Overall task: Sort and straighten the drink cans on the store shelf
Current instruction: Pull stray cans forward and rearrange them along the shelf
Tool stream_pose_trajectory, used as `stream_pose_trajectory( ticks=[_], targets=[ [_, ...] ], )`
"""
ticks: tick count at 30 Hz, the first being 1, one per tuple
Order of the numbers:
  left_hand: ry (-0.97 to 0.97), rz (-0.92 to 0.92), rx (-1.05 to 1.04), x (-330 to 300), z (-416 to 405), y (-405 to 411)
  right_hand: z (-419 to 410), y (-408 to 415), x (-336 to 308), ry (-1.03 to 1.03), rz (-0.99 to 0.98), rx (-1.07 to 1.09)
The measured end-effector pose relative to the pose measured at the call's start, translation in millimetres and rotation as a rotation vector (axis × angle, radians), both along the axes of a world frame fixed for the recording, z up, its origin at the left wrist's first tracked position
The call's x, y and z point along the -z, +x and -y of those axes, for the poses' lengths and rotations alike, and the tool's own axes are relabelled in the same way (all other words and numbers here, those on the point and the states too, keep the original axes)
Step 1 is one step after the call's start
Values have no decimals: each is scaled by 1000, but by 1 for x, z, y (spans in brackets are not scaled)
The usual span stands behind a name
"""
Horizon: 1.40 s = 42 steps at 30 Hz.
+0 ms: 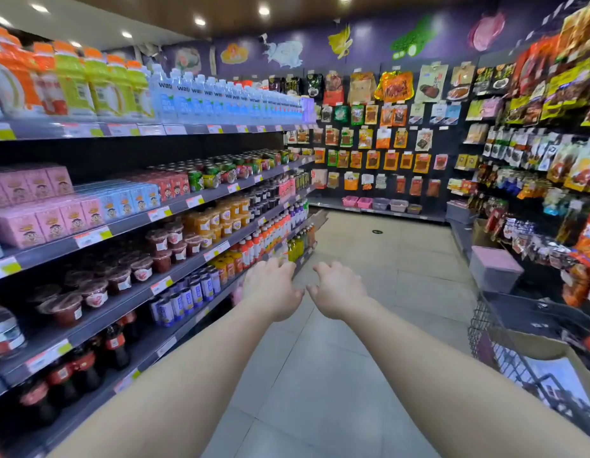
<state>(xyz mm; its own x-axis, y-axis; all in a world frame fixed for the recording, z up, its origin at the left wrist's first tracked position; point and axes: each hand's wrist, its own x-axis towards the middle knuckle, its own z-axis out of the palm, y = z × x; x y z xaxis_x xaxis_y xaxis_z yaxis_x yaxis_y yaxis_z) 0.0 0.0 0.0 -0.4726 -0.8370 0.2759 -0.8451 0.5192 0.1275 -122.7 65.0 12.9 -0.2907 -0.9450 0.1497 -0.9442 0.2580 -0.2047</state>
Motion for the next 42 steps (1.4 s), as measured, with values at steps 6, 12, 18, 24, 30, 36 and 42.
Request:
stream_pose_trajectory(
  ticks=[6, 12, 18, 24, 30, 36, 42],
  targets=[
    [-16, 14, 8, 9, 62, -32, 67, -34, 12, -11, -10, -22],
    [-41, 6, 17, 3, 176, -71, 184, -77, 14, -32, -6, -16],
    [-55, -8, 36, -7, 308, -122, 307, -133, 3, -39, 5, 35],
    [-74, -20, 75, 0, 418, -188, 414, -202, 9, -43, 40, 64],
    [-122, 8, 43, 7, 544, -282, 538, -295, 15, -96, 20, 12],
    [-98, 2, -7, -6, 677, -383, 674, -404, -5, -81, -27, -37],
    [-94, -32, -41, -7, 797, -442, 805, -466, -5, -52, -34, -87]
  ],
)
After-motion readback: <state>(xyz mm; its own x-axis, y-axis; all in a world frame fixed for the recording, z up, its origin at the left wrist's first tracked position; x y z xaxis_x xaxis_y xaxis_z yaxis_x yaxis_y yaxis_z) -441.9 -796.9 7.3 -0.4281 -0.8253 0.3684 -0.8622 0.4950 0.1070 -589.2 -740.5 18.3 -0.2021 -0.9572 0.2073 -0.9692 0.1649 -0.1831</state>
